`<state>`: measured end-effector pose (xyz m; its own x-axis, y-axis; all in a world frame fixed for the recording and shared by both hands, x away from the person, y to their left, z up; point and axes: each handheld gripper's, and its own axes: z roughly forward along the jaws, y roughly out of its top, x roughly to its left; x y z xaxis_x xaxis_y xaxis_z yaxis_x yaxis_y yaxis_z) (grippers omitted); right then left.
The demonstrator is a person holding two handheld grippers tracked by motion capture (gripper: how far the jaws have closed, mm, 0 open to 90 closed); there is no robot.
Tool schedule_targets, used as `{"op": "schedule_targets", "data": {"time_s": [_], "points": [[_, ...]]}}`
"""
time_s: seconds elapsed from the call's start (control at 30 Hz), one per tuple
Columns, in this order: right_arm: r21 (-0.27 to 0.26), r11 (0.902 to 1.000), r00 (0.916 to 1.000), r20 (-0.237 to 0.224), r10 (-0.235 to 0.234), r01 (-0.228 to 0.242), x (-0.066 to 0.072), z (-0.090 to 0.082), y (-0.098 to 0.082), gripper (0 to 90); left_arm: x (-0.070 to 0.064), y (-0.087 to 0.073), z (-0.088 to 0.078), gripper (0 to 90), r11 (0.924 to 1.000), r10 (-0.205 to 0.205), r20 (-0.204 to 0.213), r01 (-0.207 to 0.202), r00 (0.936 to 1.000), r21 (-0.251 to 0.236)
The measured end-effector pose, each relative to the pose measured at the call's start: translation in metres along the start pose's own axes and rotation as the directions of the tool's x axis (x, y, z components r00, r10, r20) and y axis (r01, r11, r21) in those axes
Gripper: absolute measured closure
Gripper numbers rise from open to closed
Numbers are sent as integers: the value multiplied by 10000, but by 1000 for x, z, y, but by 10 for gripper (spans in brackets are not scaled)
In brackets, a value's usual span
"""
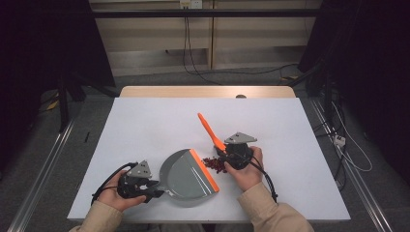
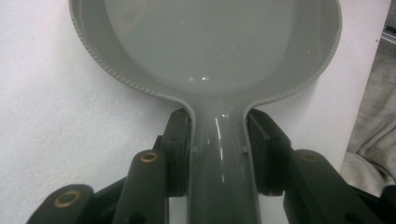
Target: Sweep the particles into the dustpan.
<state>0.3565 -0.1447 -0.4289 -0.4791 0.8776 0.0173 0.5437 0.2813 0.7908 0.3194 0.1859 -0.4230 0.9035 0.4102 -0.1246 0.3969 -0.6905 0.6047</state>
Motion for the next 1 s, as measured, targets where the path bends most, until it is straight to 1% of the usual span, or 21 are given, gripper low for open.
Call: {"op": "schedule_targets", "data": {"time_s": [0.17, 0.27, 0.47, 0.63, 0.7, 0.73, 0.83, 1.0], "points": [[16, 10000, 10000, -36, 28, -28, 2, 0, 0, 703, 0, 0, 0, 632, 10000, -21, 13, 21, 10000, 6], [3, 10000, 9999, -111, 75, -75, 4, 1, 0, 702, 0, 1, 1, 632, 10000, 50, 37, -50, 10000, 17], [-30, 9996, 9991, -312, 291, -292, 7, 1, 1, 702, -1, 4, 3, 632, 10000, 63, 91, -64, 9999, 49], [-59, 9995, 9991, -300, 303, -305, 11, 2, 1, 701, -2, 5, 5, 632, 10000, 38, 140, -39, 9999, 10], [-62, 9993, 9986, -405, 354, -357, 13, 2, 1, 701, -2, 6, 5, 631, 10000, 43, 128, -44, 9999, 80], [-70, 9993, 9985, -421, 361, -364, 13, 2, 1, 701, -3, 6, 5, 631, 10000, 21, 128, -21, 9999, -3], [-91, 9984, 9966, -611, 546, -552, 15, 2, 1, 701, -3, 7, 6, 631, 10000, 30, 124, -31, 9999, 22], [-112, 9987, 9967, -640, 492, -500, 22, 3, 1, 700, -4, 8, 7, 631, 10000, -20, 120, 20, 9999, 37]]}}
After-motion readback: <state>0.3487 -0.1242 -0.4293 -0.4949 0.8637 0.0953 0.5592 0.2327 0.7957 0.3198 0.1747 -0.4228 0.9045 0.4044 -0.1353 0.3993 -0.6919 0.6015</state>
